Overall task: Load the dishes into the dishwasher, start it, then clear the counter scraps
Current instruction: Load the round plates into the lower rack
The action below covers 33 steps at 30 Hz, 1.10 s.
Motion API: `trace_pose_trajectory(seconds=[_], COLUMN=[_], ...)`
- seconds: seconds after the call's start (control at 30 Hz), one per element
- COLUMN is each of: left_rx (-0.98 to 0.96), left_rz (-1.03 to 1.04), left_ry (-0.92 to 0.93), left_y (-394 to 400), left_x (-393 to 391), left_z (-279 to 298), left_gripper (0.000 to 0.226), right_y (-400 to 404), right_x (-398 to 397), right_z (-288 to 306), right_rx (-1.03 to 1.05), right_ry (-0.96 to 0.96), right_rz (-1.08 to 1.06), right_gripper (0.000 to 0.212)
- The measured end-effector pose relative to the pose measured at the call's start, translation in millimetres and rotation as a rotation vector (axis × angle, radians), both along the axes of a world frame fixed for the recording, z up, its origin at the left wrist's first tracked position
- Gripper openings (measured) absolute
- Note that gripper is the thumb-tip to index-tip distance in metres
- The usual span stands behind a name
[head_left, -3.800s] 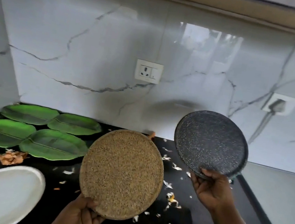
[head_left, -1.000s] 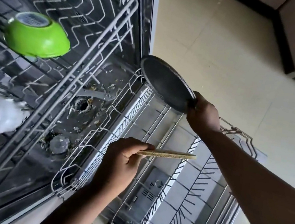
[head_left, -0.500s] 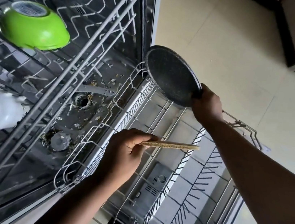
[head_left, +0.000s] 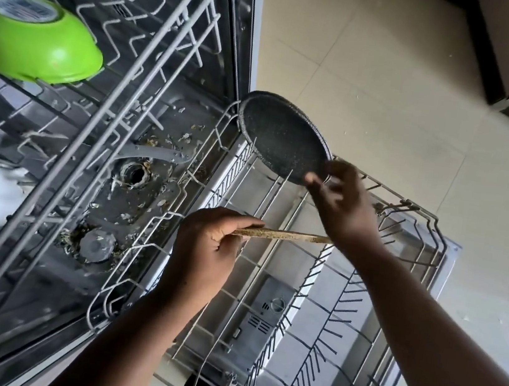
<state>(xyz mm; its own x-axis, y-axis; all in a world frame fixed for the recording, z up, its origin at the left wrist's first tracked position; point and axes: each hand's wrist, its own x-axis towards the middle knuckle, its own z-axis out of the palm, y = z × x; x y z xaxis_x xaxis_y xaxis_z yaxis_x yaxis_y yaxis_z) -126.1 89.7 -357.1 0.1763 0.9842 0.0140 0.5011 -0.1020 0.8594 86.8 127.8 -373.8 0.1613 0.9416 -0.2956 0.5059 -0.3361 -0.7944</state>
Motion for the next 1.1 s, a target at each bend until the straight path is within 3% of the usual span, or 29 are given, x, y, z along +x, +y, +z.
trace_pose_trajectory(seconds=[0.07,0.1,0.17,0.23,0.33,0.43,0.53,0.63,0.77,0.9,1.1], left_rx=[0.044,0.085,0.181,0.262,0.198,0.052,-0.113,-0.278,-0.340,-0.389,-0.450], left_rz=[-0.016,-0.039,-0.103,-0.138,-0.026,0.063,0.102,0.109,0.145,0.122,0.032], left_ry=[0.043,0.074,0.126,0.159,0.241,0.302,0.316,0.307,0.296,0.317,0.411], left_y=[3,5,8,9,8,3,-6,-15,-22,-24,-31], left_x=[-3,-5,-10,-11,-6,-6,-10,-10,-10,-6,-3], left_z=[-1,-2,-2,-1,1,-7,-17,-22,-29,-27,-29], left_gripper=[0.032,0.032,0.030,0.030,0.055,0.079,0.086,0.083,0.074,0.070,0.072], right_y=[-33,-47,-64,-65,-45,-7,30,53,59,55,56], right_x=[-11,-14,-19,-21,-19,-14,-12,-15,-21,-19,-8], right_z=[15,17,12,6,9,16,2,-14,-35,-50,-48], right_rx=[-0.049,-0.094,-0.050,0.073,0.236,0.117,0.007,-0.037,-0.112,-0.150,-0.291], right_ry=[0.299,0.276,0.039,-0.150,-0.209,-0.229,-0.150,-0.150,-0.234,-0.309,-0.643], right_rz=[0.200,0.325,0.469,0.401,0.236,-0.009,-0.123,-0.087,0.065,0.090,0.155], right_gripper=[0.058,0.062,0.057,0.037,0.030,0.019,0.018,0.019,0.010,0.027,0.049])
